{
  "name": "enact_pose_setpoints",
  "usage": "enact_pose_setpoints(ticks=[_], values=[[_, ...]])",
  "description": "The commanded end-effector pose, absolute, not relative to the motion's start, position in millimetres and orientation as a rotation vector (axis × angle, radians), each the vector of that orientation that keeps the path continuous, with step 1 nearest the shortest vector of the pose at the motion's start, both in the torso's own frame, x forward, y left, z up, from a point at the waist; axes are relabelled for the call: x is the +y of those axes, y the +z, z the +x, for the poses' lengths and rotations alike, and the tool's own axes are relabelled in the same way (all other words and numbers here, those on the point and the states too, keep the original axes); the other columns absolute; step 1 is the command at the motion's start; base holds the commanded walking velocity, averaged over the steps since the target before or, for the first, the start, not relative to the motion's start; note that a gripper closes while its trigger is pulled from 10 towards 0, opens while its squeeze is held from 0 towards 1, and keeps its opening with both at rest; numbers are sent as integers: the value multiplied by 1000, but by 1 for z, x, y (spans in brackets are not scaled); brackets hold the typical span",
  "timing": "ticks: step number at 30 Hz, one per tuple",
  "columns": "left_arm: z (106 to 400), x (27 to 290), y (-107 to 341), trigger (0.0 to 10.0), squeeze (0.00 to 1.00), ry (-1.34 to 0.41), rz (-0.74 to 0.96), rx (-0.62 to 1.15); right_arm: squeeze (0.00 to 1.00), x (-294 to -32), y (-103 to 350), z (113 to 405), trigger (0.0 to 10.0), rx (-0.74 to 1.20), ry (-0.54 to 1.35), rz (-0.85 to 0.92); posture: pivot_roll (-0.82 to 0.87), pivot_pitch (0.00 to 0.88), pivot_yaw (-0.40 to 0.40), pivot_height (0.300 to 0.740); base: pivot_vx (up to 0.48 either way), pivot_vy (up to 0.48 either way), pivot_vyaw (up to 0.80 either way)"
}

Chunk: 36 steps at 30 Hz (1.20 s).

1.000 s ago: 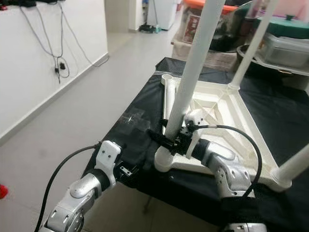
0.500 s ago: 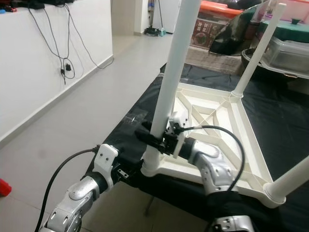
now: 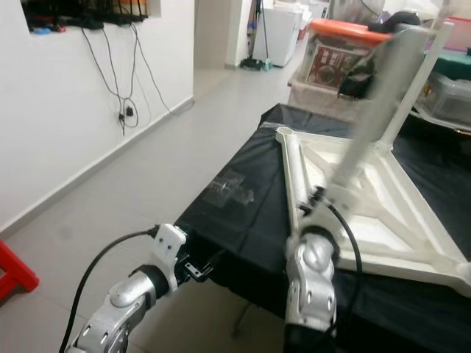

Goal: Building children table

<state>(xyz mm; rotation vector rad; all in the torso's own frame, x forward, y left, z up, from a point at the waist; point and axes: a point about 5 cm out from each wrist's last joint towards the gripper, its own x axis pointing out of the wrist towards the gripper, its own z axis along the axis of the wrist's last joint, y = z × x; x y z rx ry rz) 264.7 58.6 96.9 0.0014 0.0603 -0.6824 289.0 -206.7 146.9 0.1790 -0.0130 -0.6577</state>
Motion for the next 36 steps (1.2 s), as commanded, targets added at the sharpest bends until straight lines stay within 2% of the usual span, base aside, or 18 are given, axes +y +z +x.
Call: enact_pose_setpoints(ticks=[1, 2, 3, 4, 5, 11, 12, 13, 14, 16, 18, 21, 23, 26, 29, 30, 31, 36], values=[[265, 54, 97, 10000, 0, -698, 6, 56, 0, -206, 130, 286, 0, 72, -714, 232, 125, 0, -85, 740, 0, 0, 0], [266, 53, 97, 10000, 0, -697, 6, 53, 0, -200, 132, 291, 4588, 56, -666, 228, 122, 0, -88, 740, 0, 0, 0], [266, 53, 98, 10000, 0, -697, 6, 51, 0, -194, 134, 295, 7647, 43, -643, 217, 122, 0, -88, 740, 0, 0, 0], [266, 53, 98, 10000, 0, -697, 6, 51, 0, -194, 134, 295, 7647, 43, -643, 217, 122, 0, -88, 740, 0, 0, 0], [266, 52, 98, 10000, 0, -699, 9, 46, 1000, -189, 136, 300, 10000, 16, -589, 207, 119, 0, -91, 740, 0, 0, 0], [267, 51, 99, 10000, 0, -701, 11, 39, 1000, -185, 140, 304, 10000, -42, -518, 176, 116, 0, -92, 740, 0, 0, 0], [267, 51, 99, 10000, 0, -700, 9, 38, 0, -187, 140, 306, 10000, -61, -452, 201, 101, 0, -78, 740, 0, 0, 0], [268, 51, 100, 10000, 0, -700, 7, 37, 0, -189, 143, 311, 10000, -90, -165, 241, 104, 0, -76, 740, 0, 0, 0], [268, 51, 100, 10000, 0, -700, 7, 37, 0, -189, 143, 311, 10000, -90, -165, 241, 104, 0, -76, 740, 0, 0, 0], [268, 52, 100, 10000, 0, -701, 6, 37, 0, -190, 143, 311, 10000, -84, 56, 240, 103, 0, -74, 740, 0, 0, 0], [268, 52, 99, 10000, 0, -702, 7, 37, 0, -190, 143, 310, 10000, -73, 121, 229, 103, 0, -74, 740, 0, 0, 0], [269, 52, 99, 10000, 0, -704, 8, 37, 0, -193, 150, 304, 10000, -24, 460, 221, 116, 0, -77, 740, 0, 0, 0], [269, 52, 99, 10000, 0, -704, 9, 37, 0, -192, 152, 303, 10000, -15, 531, 222, 120, 0, -76, 740, 0, 0, 0], [270, 52, 99, 10000, 0, -701, 12, 35, 0, -182, 162, 301, 10000, 19, 821, 155, 132, 0, -81, 740, 0, 0, 0], [270, 52, 99, 10000, 0, -700, 13, 35, 0, -178, 163, 300, 10000, 33, 903, 133, 148, 0, -91, 740, 0, 0, 0], [270, 52, 99, 10000, 0, -699, 15, 34, 0, -168, 164, 300, 10000, 60, 1033, 118, 154, 0, -97, 740, 0, 0, 0], [270, 52, 99, 10000, 0, -699, 16, 34, 0, -165, 164, 300, 10000, 68, 1068, 114, 156, 0, -98, 740, 0, 0, 0], [270, 51, 98, 10000, 0, -698, 15, 34, 0, -155, 164, 300, 10000, 84, 1148, 113, 158, 0, -101, 740, 0, 0, 0]])
